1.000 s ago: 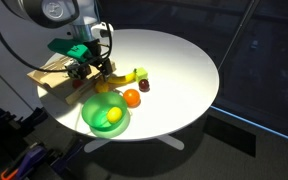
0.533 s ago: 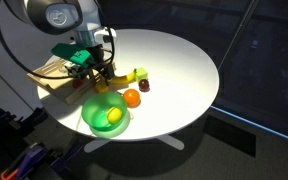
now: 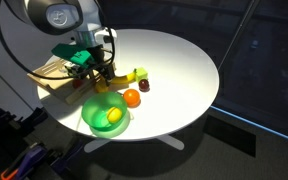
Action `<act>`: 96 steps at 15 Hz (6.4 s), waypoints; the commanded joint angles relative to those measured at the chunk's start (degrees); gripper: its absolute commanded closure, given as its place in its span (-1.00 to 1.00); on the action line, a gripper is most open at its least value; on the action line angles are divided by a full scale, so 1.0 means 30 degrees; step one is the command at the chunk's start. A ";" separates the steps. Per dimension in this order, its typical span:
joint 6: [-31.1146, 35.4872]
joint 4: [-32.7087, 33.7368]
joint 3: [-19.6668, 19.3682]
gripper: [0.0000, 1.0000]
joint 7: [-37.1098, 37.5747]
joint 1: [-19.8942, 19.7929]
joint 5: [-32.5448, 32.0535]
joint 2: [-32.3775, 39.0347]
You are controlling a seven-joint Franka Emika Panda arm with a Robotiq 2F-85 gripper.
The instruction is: Put the yellow ball into the green bowl
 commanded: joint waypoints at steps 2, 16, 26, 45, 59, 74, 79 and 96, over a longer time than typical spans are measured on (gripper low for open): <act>-0.0053 0.0027 -0.0025 -1.00 0.0003 0.0032 0.0010 -0.0008; 0.0823 0.0644 -0.0043 -1.00 0.0029 0.0150 -0.0095 0.0959; 0.0990 0.1268 0.0014 -1.00 -0.0166 0.0060 -0.0147 0.1815; 0.0813 0.2022 0.0060 -1.00 -0.0167 0.0041 -0.0170 0.2799; 0.0439 0.2048 0.0041 0.23 -0.0089 0.0066 -0.0165 0.2668; -0.0818 0.1323 -0.0500 0.23 0.0241 0.0294 -0.0528 0.0411; -0.1587 0.0792 -0.0781 0.23 0.0329 0.0329 -0.0723 -0.0787; -0.3252 -0.3532 -0.2200 0.23 0.0145 -0.0322 -0.2640 -0.6528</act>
